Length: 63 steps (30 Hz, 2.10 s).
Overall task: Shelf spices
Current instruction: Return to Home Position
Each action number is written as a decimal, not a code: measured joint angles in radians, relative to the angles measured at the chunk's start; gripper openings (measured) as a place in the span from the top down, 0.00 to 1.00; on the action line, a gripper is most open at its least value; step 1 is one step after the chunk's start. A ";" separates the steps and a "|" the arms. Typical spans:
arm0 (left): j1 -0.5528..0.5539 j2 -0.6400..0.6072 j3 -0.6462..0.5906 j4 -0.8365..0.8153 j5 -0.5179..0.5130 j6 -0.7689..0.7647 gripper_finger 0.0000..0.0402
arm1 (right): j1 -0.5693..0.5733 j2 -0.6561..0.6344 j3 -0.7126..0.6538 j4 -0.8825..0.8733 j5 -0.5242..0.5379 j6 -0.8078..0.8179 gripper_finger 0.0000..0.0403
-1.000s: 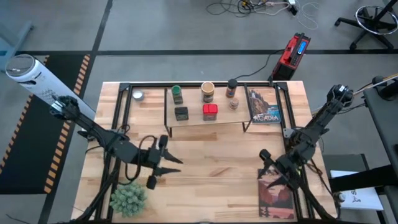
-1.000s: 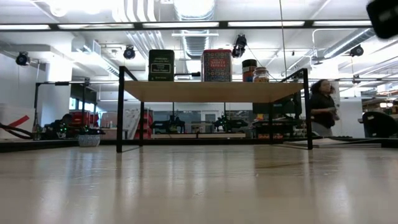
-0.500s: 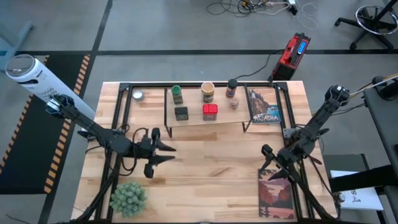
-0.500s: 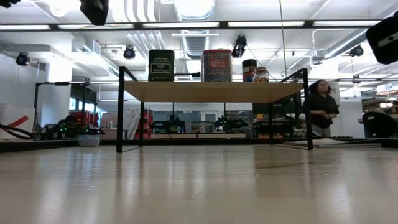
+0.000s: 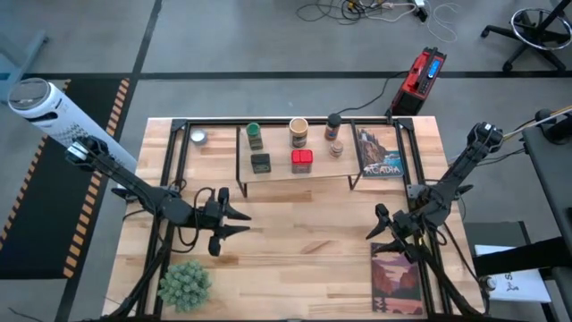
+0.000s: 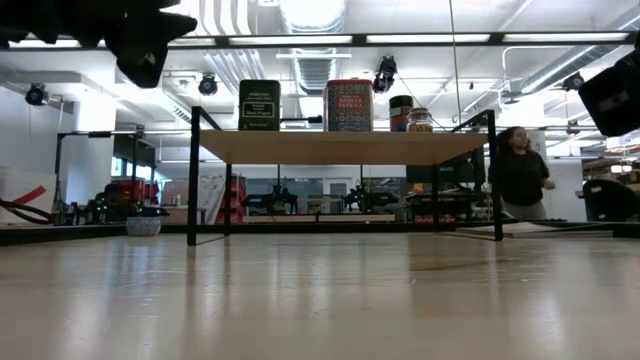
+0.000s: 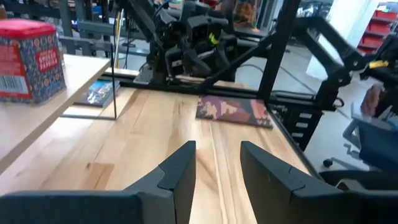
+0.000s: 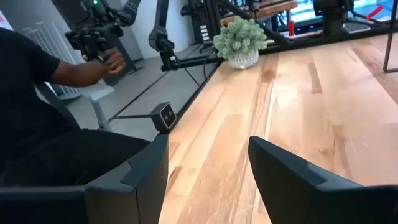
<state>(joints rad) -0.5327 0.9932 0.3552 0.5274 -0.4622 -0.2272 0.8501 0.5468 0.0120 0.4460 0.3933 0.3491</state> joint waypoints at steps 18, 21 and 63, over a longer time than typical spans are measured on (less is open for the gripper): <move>0.000 -0.001 -0.330 0.420 0.003 -0.099 0.72 | 0.000 0.000 0.000 -0.001 0.000 -0.001 0.51; -0.002 -0.003 -0.341 0.433 0.002 -0.113 0.72 | 0.000 0.000 0.000 -0.002 0.000 -0.001 0.51; -0.002 -0.814 -0.346 -0.452 -0.229 -0.169 0.72 | 0.000 0.000 0.000 -0.001 0.000 -0.001 0.51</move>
<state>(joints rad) -0.5346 0.1796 0.0090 0.0753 -0.6907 -0.3964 0.8499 0.5468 0.0116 0.4450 0.3931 0.3477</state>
